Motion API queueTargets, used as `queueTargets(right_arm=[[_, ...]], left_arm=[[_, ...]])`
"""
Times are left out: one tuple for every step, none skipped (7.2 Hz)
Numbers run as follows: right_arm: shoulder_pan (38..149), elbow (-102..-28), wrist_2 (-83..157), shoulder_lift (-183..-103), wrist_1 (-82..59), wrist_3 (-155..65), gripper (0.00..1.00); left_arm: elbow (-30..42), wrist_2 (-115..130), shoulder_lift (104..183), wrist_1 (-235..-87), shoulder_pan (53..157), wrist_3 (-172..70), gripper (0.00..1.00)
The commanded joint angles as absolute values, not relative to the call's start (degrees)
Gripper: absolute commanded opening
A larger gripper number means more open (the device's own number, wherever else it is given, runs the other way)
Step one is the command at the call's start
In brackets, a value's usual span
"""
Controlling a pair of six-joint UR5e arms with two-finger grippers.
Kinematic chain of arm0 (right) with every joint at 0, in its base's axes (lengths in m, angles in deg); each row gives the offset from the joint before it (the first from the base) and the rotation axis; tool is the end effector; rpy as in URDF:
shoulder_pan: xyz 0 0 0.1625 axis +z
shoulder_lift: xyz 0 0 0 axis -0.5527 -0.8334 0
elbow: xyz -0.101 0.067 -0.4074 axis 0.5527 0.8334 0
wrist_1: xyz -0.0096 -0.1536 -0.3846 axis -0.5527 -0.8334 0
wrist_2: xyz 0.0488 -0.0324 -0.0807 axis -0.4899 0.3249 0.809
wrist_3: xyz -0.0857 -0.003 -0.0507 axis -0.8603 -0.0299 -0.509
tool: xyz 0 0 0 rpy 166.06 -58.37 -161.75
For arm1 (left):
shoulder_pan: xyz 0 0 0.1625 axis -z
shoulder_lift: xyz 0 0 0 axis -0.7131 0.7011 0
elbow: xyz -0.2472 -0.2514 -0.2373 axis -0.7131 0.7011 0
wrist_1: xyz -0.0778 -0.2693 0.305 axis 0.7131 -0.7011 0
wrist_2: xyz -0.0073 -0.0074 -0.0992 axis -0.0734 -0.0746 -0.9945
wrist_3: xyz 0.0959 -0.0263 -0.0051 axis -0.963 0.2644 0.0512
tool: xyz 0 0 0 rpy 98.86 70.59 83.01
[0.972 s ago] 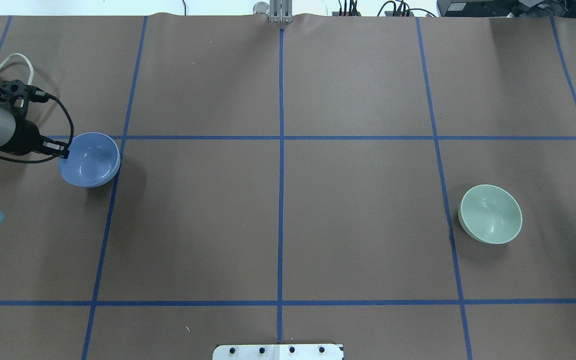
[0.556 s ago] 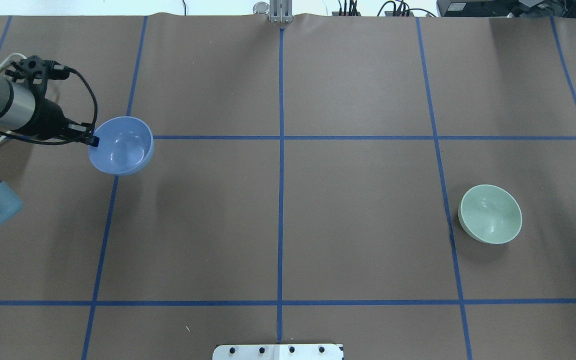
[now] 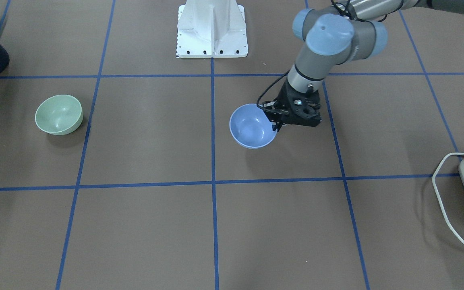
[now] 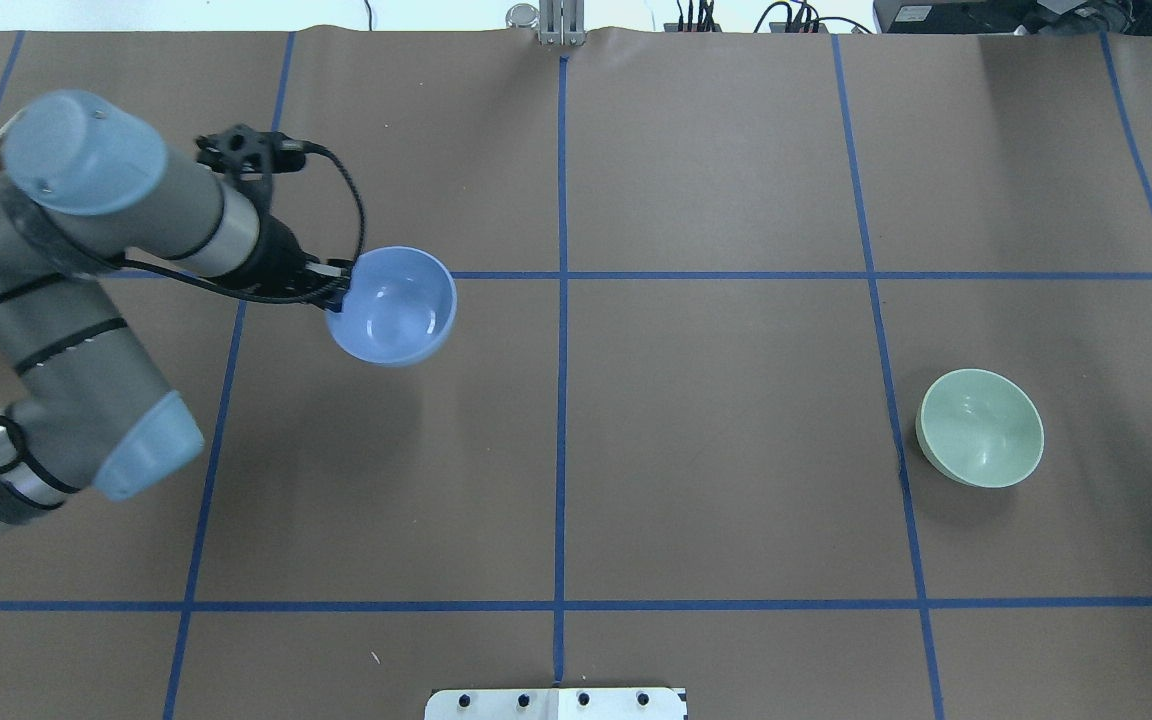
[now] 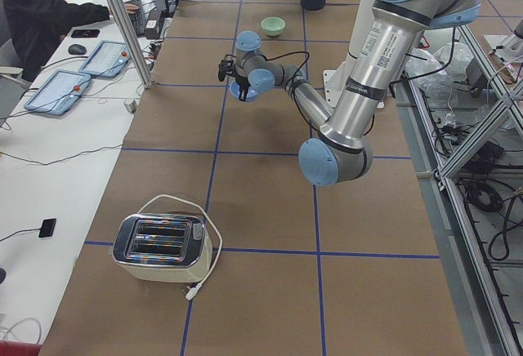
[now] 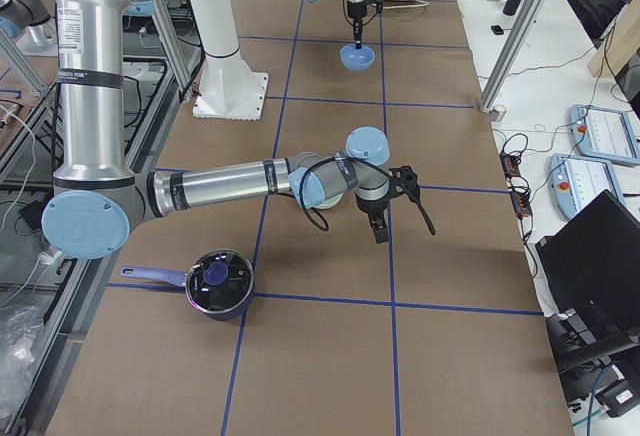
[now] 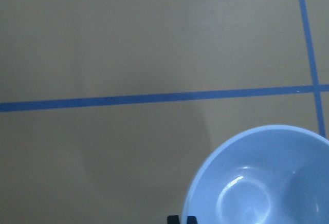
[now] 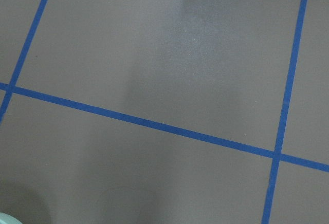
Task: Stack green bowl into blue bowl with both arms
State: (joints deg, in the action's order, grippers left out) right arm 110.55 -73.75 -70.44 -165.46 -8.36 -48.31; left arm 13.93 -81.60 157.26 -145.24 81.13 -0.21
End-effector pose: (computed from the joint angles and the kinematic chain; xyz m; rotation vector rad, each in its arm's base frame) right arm -0.0443 -0.4974 0.5466 0.2649 -0.7735 -0.1552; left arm 0.4781 -0.4631 0.2317 0.1612 0.9512 -0.0099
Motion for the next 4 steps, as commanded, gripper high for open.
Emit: queueTargets(right_arm=[[110.6,-73.7,-70.5,-165.5,-8.4,-48.2,1.00],[110.6,-73.7,-70.5,-165.5,-8.4,-48.0,1.00],[110.5,-73.6,-70.5,-165.5,-8.4,-48.0,1.00],[110.6,-73.6,-70.5,-165.5,-8.4,-48.0,1.00]], left_arm=[[6.5,-77.4,164.5,-144.7,76.2,2.2,0.00],[5.9,-77.2,165.2,-144.8,75.1,2.1,0.00],[5.8,-76.5,165.2,-144.8,74.6,2.1,0.00],[5.5,-75.6,165.2,-144.8,73.5,2.1,0.00]])
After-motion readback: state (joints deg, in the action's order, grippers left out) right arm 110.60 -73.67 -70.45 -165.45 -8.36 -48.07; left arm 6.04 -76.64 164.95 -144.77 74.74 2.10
